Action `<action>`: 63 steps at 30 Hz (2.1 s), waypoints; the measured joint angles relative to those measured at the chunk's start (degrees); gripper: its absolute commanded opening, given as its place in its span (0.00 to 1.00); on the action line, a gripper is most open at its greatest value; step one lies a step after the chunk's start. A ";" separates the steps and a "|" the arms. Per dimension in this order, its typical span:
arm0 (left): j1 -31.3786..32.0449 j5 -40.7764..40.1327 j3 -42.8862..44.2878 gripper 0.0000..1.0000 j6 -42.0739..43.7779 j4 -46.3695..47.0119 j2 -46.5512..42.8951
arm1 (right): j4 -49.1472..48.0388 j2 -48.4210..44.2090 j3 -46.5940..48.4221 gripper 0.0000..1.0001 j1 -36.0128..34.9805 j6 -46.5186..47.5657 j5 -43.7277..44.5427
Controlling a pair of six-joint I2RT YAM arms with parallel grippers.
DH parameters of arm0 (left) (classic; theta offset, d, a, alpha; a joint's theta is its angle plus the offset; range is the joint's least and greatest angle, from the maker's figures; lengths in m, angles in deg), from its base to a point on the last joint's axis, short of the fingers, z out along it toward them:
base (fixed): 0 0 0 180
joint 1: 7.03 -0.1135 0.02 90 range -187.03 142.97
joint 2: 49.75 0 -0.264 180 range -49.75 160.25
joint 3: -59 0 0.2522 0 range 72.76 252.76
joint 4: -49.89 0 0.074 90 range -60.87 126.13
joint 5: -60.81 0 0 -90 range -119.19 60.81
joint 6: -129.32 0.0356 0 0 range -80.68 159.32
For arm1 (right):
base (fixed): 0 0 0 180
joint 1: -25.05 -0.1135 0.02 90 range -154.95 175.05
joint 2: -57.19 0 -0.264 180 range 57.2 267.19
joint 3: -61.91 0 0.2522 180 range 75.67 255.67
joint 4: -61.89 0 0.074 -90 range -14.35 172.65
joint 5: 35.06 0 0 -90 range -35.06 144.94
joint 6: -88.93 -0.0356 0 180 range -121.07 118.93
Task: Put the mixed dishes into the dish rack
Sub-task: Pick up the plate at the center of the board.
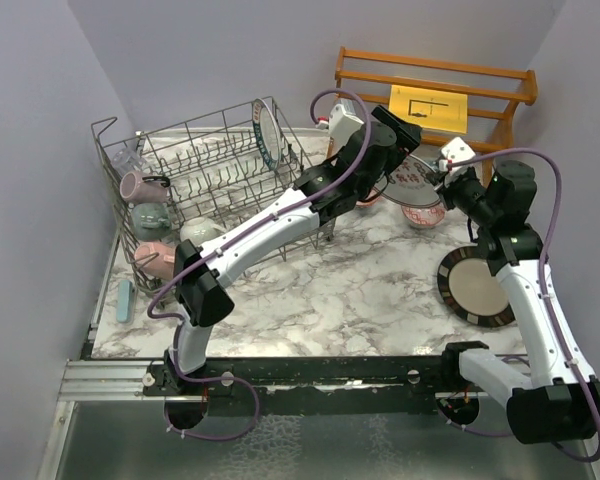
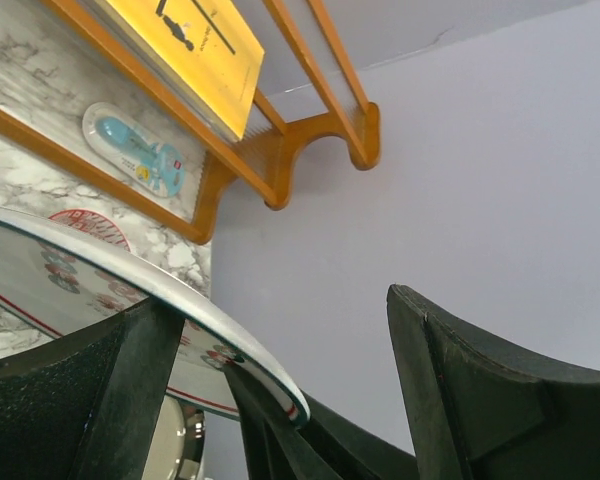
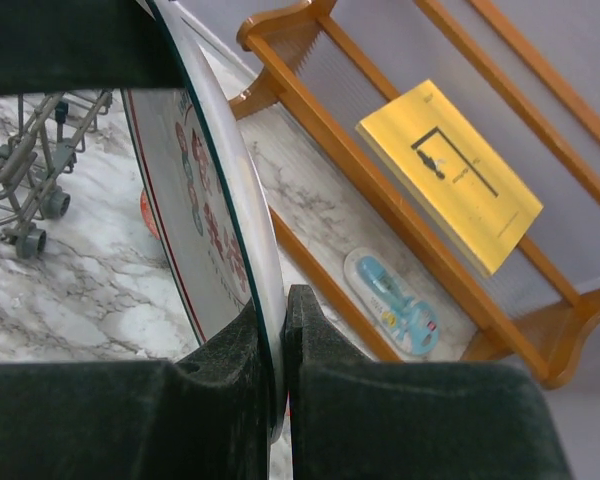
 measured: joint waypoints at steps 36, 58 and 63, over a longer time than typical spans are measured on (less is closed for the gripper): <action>-2.69 15.65 -18.01 0.00 -26.16 2.40 -5.16 | -2.27 -0.59 -4.07 0.01 -9.68 21.64 8.83; -2.75 17.51 -33.92 0.00 -20.63 16.70 -14.53 | 8.13 -1.36 1.53 0.88 -9.51 20.59 2.60; -2.75 17.49 -36.74 0.00 -17.84 18.43 -15.91 | 13.14 -1.36 6.60 1.00 -9.51 17.62 -0.31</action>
